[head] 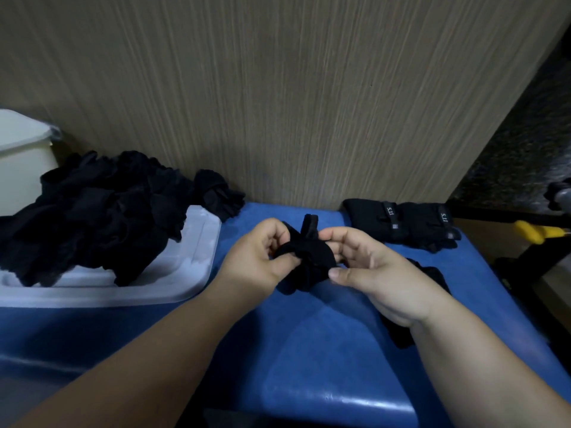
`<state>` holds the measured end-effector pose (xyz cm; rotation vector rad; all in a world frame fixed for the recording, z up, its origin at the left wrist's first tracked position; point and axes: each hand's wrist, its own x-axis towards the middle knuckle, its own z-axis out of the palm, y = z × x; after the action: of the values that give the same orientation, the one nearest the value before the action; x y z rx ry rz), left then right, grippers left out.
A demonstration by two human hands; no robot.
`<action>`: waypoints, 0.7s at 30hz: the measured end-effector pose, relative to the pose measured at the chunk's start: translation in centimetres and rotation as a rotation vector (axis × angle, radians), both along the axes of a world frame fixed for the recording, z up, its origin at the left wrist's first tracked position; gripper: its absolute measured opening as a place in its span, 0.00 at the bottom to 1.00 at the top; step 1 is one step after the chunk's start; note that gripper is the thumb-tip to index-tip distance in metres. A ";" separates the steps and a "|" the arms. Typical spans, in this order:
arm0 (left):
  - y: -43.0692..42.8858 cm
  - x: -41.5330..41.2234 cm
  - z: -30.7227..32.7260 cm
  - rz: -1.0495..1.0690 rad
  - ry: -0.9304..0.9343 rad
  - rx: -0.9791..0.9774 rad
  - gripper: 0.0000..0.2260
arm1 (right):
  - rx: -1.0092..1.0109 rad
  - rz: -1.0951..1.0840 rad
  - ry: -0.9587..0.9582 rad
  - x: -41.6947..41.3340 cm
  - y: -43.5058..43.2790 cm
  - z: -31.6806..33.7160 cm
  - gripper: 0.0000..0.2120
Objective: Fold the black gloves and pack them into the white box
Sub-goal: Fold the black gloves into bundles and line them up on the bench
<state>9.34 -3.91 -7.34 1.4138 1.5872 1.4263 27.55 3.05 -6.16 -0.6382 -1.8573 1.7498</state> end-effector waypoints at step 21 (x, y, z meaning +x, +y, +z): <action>-0.1 2.2 0.2 0.184 0.126 -0.093 0.17 | 0.291 -0.377 -0.133 -0.9 -1.1 0.4 0.11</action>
<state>11.50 -3.96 -7.10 1.3556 1.8803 1.3680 26.67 1.93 -5.77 -0.9336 -1.8816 1.1967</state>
